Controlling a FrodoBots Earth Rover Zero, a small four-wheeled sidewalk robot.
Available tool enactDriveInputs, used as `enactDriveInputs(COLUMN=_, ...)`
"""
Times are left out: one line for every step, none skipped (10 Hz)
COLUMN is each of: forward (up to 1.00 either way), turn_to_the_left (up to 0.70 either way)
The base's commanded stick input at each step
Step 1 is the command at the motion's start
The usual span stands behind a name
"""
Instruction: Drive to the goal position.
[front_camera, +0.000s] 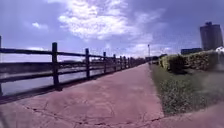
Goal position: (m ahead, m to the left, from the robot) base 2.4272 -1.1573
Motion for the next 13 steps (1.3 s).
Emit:
enactDriveInputs(forward=0.45, turn_to_the_left=0.0)
enactDriveInputs(forward=0.45, turn_to_the_left=0.0)
enactDriveInputs(forward=0.45, turn_to_the_left=0.0)
enactDriveInputs(forward=0.45, turn_to_the_left=0.0)
enactDriveInputs(forward=0.45, turn_to_the_left=0.0)
enactDriveInputs(forward=0.45, turn_to_the_left=0.0)
enactDriveInputs(forward=0.45, turn_to_the_left=0.0)
enactDriveInputs(forward=0.45, turn_to_the_left=0.0)
enactDriveInputs(forward=0.45, turn_to_the_left=0.0)
enactDriveInputs(forward=0.45, turn_to_the_left=0.0)
enactDriveInputs(forward=0.45, turn_to_the_left=0.0)
enactDriveInputs(forward=0.45, turn_to_the_left=0.0)
enactDriveInputs(forward=0.45, turn_to_the_left=0.0)
